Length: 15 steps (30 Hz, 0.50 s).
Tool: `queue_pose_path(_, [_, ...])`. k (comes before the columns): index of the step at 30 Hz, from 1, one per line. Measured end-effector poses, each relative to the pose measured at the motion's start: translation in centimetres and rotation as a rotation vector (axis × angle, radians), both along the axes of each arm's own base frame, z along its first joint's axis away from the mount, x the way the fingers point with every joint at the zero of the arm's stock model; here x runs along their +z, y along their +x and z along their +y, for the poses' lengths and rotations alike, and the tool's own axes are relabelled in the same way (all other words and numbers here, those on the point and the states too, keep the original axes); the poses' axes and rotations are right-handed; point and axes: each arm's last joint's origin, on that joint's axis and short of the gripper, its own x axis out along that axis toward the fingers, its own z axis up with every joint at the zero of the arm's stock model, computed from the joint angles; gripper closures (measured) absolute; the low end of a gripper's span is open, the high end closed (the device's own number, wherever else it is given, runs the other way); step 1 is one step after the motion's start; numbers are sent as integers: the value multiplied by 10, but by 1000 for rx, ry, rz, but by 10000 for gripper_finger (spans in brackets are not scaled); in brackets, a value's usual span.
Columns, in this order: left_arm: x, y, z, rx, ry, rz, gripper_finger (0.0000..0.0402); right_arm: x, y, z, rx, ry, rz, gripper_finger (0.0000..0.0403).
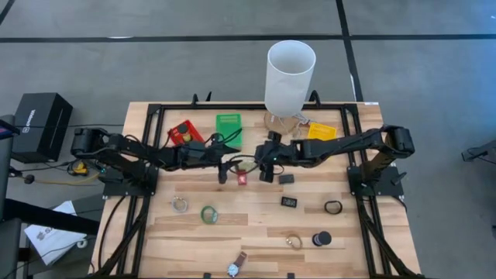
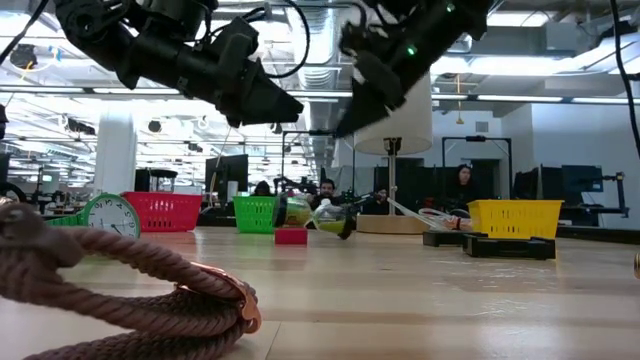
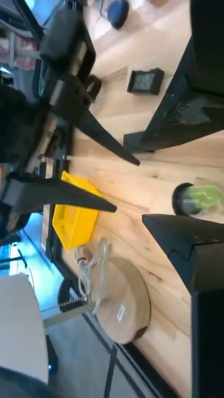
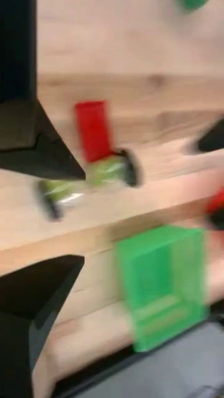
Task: Pick & Place Office items
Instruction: Put the green hourglass into the orange bin
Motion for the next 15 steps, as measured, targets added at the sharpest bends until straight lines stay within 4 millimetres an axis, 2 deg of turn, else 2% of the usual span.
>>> queue_pose_path(4, [0,0,0,-1,0,4,198,-15,-4,-2,-81,3,94,158])
queue_pose_path(6, [-2,0,-1,-4,-1,16,186,-16,-3,-2,-96,9,92,146])
queue_pose_path(11, [-13,-7,-1,7,0,68,158,-18,-1,-2,-99,12,81,143])
queue_pose_path(15, [-15,-9,0,47,20,76,151,-17,1,-1,-98,15,60,143])
